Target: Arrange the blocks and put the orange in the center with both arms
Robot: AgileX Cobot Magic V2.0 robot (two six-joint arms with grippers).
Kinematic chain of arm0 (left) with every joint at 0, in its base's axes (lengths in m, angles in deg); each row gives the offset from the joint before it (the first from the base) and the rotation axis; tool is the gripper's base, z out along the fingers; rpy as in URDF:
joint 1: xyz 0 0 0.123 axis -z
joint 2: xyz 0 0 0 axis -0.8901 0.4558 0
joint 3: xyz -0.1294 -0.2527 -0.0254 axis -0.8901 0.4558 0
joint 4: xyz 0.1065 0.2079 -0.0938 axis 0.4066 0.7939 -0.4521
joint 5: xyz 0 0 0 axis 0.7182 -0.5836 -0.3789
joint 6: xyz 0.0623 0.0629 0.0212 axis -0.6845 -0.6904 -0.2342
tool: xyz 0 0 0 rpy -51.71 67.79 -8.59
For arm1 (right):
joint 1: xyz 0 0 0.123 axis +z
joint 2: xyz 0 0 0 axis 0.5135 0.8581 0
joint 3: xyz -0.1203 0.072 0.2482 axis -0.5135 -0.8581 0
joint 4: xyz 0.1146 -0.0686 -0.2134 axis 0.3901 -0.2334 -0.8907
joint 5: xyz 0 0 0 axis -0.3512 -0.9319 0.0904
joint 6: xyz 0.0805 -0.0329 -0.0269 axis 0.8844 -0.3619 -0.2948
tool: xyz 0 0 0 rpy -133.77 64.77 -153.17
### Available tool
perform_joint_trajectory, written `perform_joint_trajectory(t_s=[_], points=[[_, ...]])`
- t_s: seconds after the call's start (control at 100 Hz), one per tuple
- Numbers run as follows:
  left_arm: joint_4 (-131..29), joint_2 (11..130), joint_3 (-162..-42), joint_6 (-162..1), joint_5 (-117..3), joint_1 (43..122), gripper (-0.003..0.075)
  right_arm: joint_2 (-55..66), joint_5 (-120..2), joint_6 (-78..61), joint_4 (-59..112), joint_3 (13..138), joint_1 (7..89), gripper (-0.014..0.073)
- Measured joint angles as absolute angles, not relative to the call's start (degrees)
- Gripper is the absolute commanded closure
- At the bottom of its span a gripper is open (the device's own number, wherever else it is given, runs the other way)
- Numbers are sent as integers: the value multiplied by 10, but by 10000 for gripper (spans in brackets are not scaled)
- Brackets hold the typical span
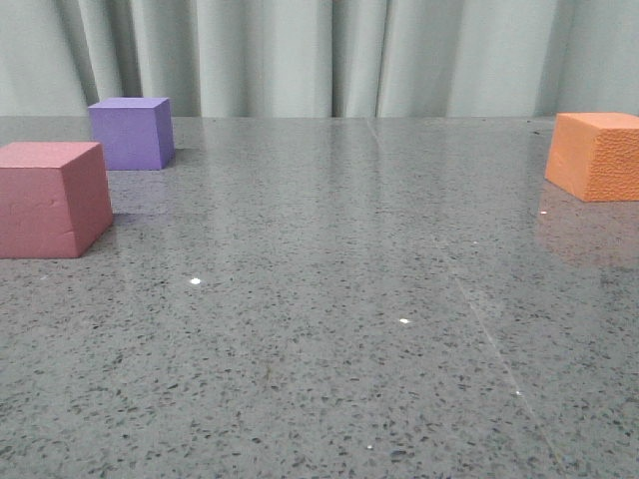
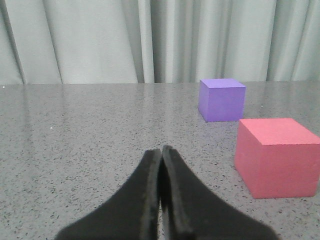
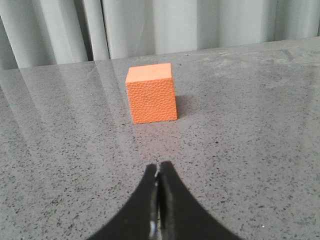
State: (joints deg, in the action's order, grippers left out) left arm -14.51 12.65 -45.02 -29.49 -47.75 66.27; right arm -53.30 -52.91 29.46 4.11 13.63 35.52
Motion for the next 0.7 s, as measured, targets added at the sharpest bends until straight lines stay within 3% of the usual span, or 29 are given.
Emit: perform_joint_trajectory(t_s=[0.7], points=[[-145, 127, -450, -295, -478, 663, 739, -533, -509, 295, 41, 136, 355, 713]])
